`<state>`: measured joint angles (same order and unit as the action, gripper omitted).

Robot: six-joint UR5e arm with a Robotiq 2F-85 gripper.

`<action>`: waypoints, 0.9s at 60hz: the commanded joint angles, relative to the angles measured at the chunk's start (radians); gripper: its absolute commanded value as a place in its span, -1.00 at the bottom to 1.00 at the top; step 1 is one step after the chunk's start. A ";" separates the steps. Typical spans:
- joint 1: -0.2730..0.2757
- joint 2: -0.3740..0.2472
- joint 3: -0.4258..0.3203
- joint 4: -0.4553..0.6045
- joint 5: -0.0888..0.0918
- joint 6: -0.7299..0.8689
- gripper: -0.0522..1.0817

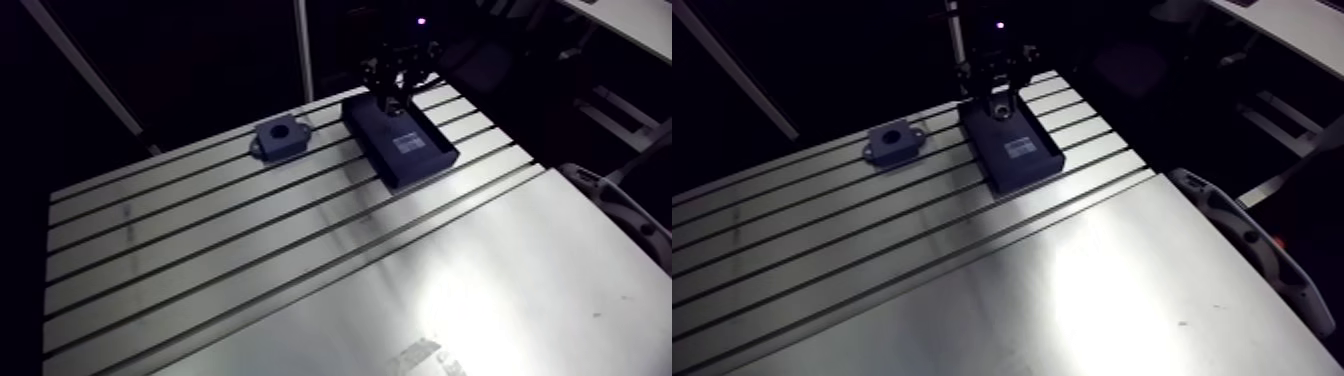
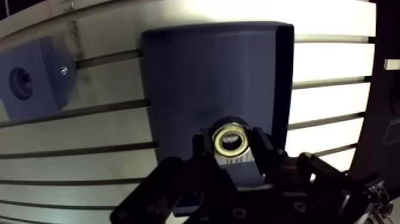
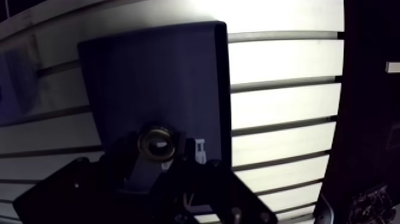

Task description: Pick up the bearing and press it into the housing until flush.

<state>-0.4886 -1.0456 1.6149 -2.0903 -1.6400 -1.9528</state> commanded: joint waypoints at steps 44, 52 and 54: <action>0.259 0.019 -0.195 0.140 -0.001 0.085 0.28; 0.283 0.041 -0.195 0.135 0.002 0.084 0.30; 0.288 0.044 -0.194 0.134 0.002 0.085 0.30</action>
<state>-0.2584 -1.0417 1.4463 -1.9604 -1.6437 -1.8794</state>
